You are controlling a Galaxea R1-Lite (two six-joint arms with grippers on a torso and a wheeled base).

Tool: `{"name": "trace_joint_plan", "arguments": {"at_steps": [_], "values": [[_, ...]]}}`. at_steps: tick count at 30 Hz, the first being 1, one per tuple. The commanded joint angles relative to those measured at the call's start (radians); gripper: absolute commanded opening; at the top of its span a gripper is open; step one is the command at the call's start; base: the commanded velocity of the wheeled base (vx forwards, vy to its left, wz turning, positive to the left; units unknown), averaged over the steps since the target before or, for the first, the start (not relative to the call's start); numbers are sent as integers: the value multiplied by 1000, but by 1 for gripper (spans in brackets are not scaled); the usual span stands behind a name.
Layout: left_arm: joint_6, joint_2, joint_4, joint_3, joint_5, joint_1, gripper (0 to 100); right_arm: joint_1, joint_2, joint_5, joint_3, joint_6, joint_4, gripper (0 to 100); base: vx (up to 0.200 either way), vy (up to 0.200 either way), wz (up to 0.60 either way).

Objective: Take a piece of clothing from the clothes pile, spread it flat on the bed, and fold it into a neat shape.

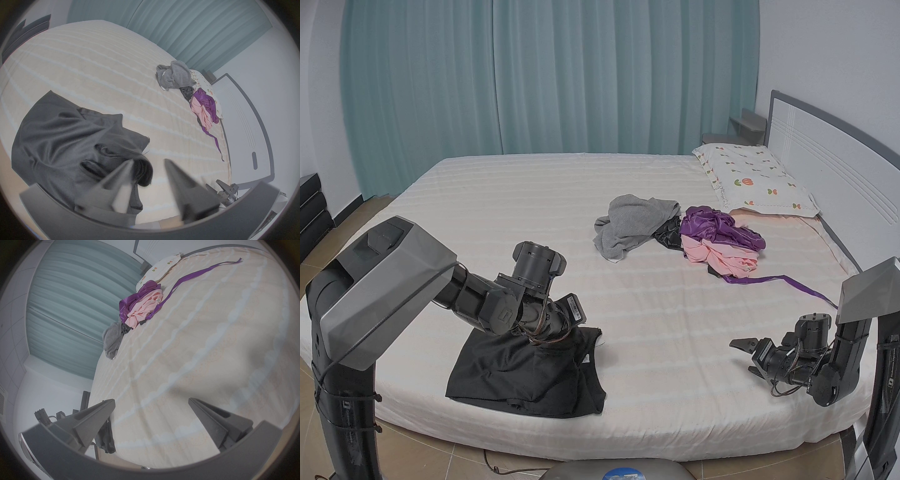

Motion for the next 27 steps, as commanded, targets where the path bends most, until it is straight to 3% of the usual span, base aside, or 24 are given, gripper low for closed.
{"name": "trace_joint_plan", "arguments": {"at_steps": [1,6,10,16,22,27], "values": [[-1,22,-1,-9,4,-13,100,0,2,1,0,0,0,100,0,0,0],[-20,10,-3,-3,38,-20,100,0,2,1,0,0,0,100,0,0,0],[-86,-49,-6,31,41,-6,100,0,3,-1,0,-1,0,100,0,0,0],[-129,-115,-34,149,28,62,100,10,8,-7,-1,-3,1,100,0,0,0],[-215,-138,-242,344,16,125,100,14,3,-6,0,-3,3,100,0,0,0],[-270,-150,-268,402,1,163,100,14,3,-6,3,-1,1,100,0,0,0]]}}
